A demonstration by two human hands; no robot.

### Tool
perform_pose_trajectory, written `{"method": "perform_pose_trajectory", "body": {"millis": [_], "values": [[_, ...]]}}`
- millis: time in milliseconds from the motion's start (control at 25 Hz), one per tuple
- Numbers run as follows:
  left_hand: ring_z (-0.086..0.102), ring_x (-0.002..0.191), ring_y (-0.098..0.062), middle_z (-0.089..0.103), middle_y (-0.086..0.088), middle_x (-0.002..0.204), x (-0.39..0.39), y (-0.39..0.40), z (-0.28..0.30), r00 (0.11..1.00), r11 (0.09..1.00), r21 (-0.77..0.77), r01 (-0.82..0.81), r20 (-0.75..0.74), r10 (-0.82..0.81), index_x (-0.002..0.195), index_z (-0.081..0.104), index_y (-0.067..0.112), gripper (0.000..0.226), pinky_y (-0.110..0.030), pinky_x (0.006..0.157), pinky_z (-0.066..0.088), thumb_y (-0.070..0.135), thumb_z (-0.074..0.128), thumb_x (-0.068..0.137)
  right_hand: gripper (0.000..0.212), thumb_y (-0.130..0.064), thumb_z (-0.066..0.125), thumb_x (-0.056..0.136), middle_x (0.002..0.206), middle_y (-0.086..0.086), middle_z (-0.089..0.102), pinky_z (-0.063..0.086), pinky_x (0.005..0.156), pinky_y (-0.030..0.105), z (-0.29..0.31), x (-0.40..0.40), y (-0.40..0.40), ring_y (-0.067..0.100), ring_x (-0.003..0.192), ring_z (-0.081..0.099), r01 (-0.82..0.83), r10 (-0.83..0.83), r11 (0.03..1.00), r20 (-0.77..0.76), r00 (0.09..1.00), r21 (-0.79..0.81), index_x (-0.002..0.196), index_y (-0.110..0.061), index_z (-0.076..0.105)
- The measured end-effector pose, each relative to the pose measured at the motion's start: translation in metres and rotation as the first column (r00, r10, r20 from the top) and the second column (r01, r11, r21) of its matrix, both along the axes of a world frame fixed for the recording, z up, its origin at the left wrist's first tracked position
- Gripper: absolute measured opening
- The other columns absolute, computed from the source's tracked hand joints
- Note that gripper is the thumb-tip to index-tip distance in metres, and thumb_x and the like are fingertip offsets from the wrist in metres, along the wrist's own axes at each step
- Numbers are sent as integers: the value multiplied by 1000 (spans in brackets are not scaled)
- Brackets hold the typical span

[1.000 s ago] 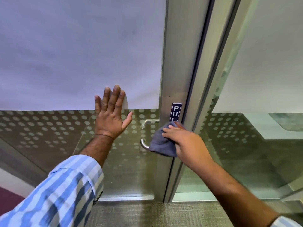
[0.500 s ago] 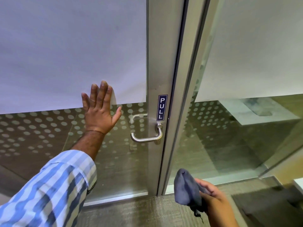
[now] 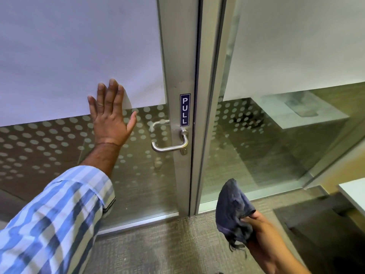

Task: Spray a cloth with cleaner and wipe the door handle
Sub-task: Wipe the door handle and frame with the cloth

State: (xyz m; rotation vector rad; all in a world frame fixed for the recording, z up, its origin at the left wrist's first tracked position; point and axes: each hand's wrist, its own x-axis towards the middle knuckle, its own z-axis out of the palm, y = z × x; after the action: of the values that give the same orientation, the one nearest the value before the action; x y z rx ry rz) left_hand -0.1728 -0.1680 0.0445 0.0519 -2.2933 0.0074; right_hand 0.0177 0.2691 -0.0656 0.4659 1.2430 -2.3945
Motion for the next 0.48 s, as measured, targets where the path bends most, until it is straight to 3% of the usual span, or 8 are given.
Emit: {"method": "perform_pose_trajectory", "body": {"millis": [120, 240, 360, 480], "values": [[11, 166, -34, 14, -8, 180, 20, 11, 12, 999, 996, 72, 50, 1, -50, 171, 17, 20, 88, -57, 134, 7, 43, 63, 99, 55, 15, 57, 78, 115, 25, 77, 62, 67, 41, 4, 8, 11, 37, 87, 71, -9, 8, 1000, -33, 999, -18, 115, -17, 83], [11, 167, -30, 15, -6, 180, 51, 27, 17, 996, 986, 135, 92, -14, -91, 168, 23, 19, 88, -55, 135, 12, 32, 71, 96, 50, 17, 57, 75, 109, 32, 76, 67, 65, 42, 3, 15, 28, 38, 76, 77, 26, -26, 999, -33, 999, -20, 116, -1, 78], [15, 166, -27, 18, -2, 179, 88, 59, -1, 996, 982, 167, 85, 26, -91, 166, 30, 19, 85, -56, 134, 17, 30, 74, 94, 50, 19, 53, 71, 100, 33, 77, 68, 63, 51, 3, 20, 48, 41, 71, 78, 57, -59, 997, -22, 998, -61, 102, -5, 84], [32, 160, -28, 39, -5, 169, 121, 113, -24, 985, 971, 211, 110, 106, -134, 154, 50, 15, 68, -60, 127, 33, 26, 77, 93, 50, 15, 52, 81, 100, 30, 77, 64, 52, 47, 10, 29, 84, 38, 65, 77, 45, -44, 999, 12, 999, -28, 119, -7, 76]]}}
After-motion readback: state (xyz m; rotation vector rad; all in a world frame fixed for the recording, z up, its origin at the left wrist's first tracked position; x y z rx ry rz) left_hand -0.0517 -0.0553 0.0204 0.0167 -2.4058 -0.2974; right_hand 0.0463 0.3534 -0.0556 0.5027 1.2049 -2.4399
